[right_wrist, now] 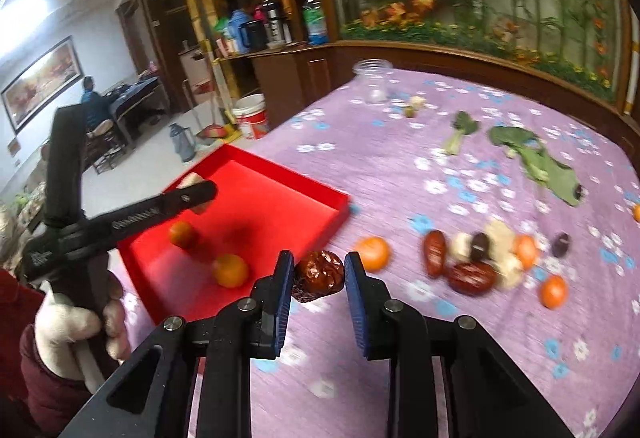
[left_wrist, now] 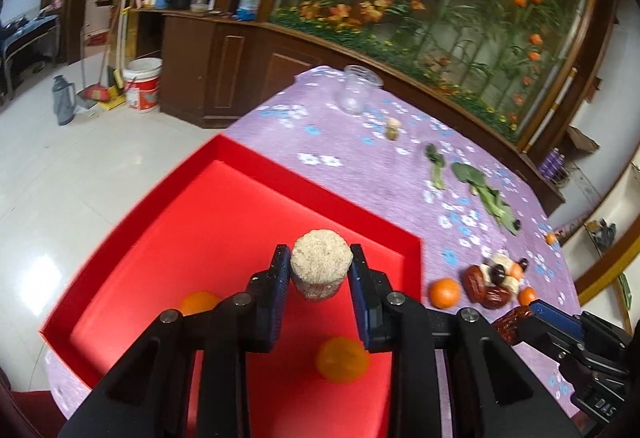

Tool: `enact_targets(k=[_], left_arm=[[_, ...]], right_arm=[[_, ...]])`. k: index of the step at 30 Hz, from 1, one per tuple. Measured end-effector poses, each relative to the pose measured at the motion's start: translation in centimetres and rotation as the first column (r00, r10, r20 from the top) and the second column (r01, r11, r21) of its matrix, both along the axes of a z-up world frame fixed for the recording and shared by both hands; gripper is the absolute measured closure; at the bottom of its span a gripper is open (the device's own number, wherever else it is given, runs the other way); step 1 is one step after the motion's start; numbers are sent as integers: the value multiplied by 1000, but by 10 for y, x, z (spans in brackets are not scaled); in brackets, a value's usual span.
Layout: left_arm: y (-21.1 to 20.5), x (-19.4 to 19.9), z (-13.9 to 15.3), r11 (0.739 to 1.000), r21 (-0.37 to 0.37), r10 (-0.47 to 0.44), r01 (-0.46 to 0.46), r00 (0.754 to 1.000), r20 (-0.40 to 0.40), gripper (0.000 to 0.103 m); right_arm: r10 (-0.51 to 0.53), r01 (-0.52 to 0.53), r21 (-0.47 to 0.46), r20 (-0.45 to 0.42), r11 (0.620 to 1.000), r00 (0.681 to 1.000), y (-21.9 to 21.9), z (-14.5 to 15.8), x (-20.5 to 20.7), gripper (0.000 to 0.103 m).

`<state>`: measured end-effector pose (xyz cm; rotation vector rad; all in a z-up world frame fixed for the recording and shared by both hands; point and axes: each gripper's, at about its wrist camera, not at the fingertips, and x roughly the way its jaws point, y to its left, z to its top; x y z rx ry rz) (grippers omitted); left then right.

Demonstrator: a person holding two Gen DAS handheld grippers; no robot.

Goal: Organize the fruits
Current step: 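Carry the cake and date over the red tray and open both tools, then swing both tools back toward the fruit pile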

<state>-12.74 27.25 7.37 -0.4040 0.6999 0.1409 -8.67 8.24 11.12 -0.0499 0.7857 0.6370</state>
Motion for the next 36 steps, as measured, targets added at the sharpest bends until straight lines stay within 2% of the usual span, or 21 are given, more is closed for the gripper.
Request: enact_targets(k=[5, 11, 20, 22, 24, 27, 33, 36], left_arm=[[24, 3, -9, 999, -18, 49, -50, 998, -31, 75], [36, 7, -19, 998, -22, 61, -63, 996, -58, 75], [42, 15, -28, 996, -51, 65, -69, 994, -88, 72], [42, 15, -26, 996, -51, 69, -73, 994, -81, 62], [41, 14, -23, 996, -46, 75, -78, 995, -71, 56], [39, 15, -18, 996, -46, 79, -82, 995, -62, 56], [31, 7, 0, 995, -48, 84, -84, 996, -10, 56], [19, 0, 16, 997, -33, 71, -70, 997, 37, 56]], right_arm=[[69, -69, 14, -64, 998, 996, 39, -12, 21, 74], [90, -86, 31, -174, 996, 981, 68, -40, 49, 74], [88, -84, 27, -225, 996, 970, 88, -58, 72, 73], [83, -78, 34, -225, 996, 971, 87, -59, 75, 73], [82, -75, 39, -221, 996, 972, 86, -58, 75, 73], [69, -61, 47, -205, 997, 976, 81, -53, 74, 71], [43, -23, 102, -196, 995, 980, 51, -37, 65, 60], [-9, 36, 135, -195, 990, 981, 23, -27, 56, 48]])
